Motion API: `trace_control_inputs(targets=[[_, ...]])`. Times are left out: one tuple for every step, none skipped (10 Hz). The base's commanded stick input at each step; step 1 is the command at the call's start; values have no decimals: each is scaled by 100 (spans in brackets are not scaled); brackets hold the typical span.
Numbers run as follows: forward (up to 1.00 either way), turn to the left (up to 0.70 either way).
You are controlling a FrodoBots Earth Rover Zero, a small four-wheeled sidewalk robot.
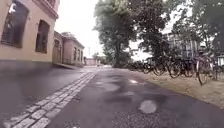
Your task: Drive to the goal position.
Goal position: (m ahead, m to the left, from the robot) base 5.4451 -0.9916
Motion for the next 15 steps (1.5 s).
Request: trace_control_inputs(targets=[[70,0],[70,0],[70,0],[70,0],[70,0],[70,0],[70,0],[70,0],[70,0],[70,0],[70,0],[70,0],[70,0],[70,0],[70,0]])
